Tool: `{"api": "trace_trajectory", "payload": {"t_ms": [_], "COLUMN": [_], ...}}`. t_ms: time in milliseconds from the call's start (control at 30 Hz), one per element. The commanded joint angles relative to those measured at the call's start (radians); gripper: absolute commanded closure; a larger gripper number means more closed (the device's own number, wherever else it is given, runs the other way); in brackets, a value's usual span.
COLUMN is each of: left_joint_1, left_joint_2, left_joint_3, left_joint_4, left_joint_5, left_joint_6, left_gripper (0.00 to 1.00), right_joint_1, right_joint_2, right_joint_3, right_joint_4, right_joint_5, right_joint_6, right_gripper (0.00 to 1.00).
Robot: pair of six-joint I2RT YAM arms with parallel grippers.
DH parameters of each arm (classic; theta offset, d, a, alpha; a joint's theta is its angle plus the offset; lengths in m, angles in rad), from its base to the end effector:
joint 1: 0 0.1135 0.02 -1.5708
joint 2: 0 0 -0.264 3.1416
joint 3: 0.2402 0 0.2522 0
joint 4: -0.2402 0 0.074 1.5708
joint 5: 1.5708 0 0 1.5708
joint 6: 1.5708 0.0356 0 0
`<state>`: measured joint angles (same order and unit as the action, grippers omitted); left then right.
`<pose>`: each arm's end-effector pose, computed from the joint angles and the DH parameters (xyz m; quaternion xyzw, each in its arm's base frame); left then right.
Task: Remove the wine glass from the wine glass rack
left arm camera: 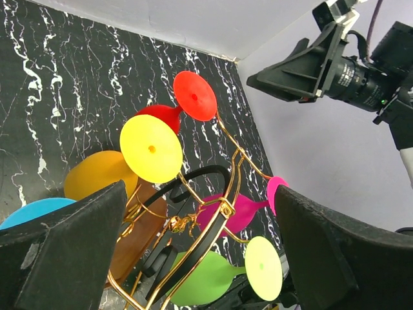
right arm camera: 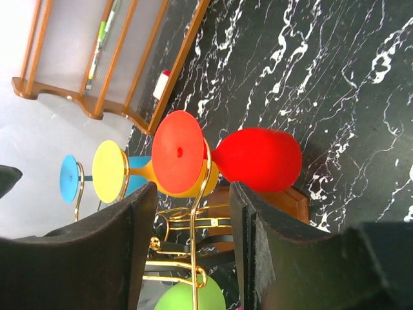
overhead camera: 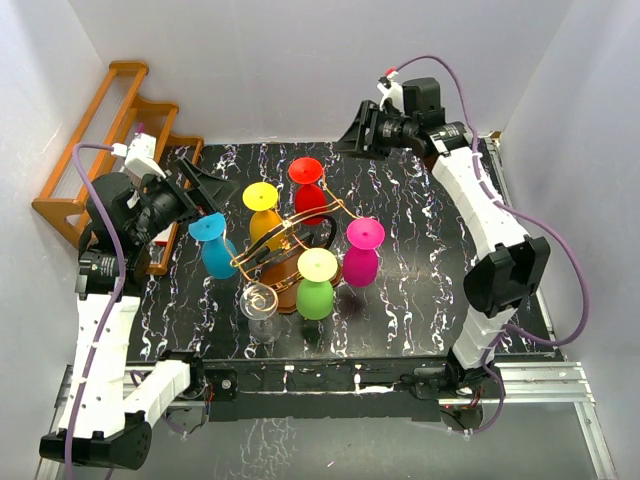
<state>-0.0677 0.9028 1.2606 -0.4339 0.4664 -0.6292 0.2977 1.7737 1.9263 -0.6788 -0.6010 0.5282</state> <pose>0.1689 -0.0275 0.4547 -0.0468 0.7292 -0.3851 0.5637 0.3723 0.1353 0.4167 -0.0515 0.8393 0.4262 0.3335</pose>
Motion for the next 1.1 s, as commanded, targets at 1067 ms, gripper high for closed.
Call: {"api": "trace_trajectory", "payload": {"t_ms": [1067], "left_joint_1": [-0.003], "left_joint_2": [-0.021], "left_joint_3": [-0.043], "left_joint_4": [0.003], "left_joint_5": [-0.008], "left_joint_6": [-0.003], "left_gripper": [0.05], "right_joint_1": [0.131], "right_joint_2": [0.139], "right_joint_3": [0.135], "right_joint_4": [0.013], "right_joint_5": [0.075], "right_joint_6": [0.027], "right_gripper": [0.57]}}
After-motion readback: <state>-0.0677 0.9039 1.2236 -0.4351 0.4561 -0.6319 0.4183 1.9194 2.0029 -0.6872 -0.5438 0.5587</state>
